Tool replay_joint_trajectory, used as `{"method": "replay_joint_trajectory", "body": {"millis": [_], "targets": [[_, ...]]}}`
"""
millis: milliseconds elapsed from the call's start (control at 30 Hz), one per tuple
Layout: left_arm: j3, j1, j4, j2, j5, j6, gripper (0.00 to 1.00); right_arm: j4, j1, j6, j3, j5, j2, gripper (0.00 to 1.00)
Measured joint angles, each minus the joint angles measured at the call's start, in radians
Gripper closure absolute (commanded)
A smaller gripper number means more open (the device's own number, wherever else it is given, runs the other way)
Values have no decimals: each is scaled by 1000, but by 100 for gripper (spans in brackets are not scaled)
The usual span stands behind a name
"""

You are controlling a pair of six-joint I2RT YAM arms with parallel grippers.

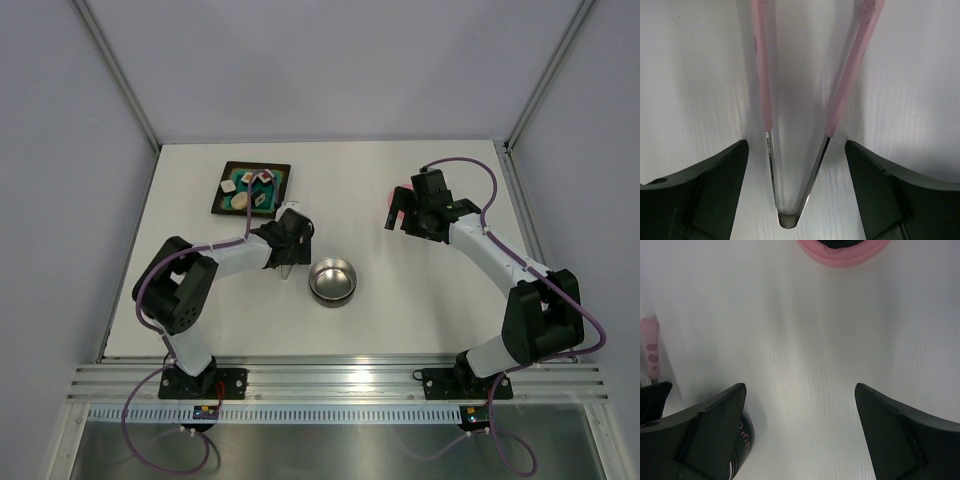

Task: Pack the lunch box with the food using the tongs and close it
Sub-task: Pick up the clamp at the center of the board.

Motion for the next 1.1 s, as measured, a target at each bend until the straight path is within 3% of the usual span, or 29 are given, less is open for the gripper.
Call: {"method": "replay_joint_trajectory", "body": {"millis": [333, 500, 733, 933, 1000, 1067, 1100], "targets": [[-47, -1, 58, -21, -8, 5, 34, 0, 0, 0, 0, 0, 0, 2], [-72, -2, 87, -36, -11, 4, 34, 0, 0, 0, 0, 0, 0, 2], [-106, -2, 102, -63, -10, -4, 55, 0, 0, 0, 0, -1, 1, 2], [-120, -2, 104, -76, 2, -11, 65, 0, 0, 0, 0, -7, 1, 3], [-126, -2, 104, -84, 7, -12, 61, 0, 0, 0, 0, -8, 1, 3], [-130, -2, 100, -91, 15, -14, 47, 0, 0, 0, 0, -8, 1, 3], [-130, -3, 97, -93, 19, -13, 35, 0, 0, 0, 0, -8, 2, 3]]}}
